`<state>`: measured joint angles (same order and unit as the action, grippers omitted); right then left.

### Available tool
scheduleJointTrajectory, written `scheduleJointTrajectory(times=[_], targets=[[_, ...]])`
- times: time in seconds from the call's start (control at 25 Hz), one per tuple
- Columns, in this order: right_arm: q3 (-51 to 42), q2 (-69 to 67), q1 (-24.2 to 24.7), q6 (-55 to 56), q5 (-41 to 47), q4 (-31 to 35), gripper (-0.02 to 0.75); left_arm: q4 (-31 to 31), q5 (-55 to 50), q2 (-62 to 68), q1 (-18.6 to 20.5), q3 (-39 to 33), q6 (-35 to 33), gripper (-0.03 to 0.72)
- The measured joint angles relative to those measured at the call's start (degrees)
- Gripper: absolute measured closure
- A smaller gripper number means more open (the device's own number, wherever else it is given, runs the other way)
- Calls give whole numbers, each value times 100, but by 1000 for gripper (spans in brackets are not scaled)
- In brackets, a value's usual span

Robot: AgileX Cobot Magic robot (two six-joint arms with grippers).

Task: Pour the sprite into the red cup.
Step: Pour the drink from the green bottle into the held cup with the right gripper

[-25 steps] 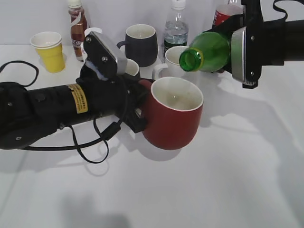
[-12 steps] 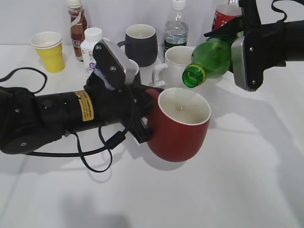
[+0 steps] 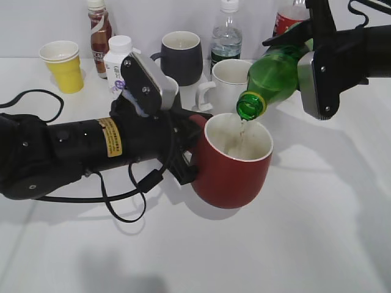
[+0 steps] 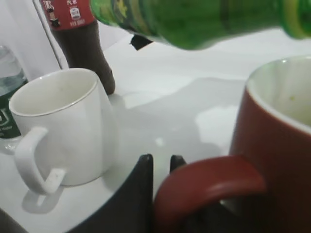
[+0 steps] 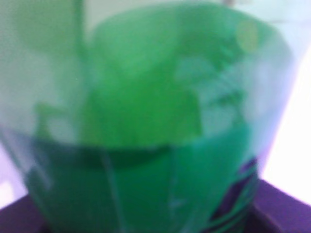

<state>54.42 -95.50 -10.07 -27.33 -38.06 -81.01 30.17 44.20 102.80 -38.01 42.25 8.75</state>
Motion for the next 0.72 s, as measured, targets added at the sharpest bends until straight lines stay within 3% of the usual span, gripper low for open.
scheduleJointTrajectory(times=[0.72], targets=[[0,0,0,-628,12,381,300,0,4,5,0,0,0,612]])
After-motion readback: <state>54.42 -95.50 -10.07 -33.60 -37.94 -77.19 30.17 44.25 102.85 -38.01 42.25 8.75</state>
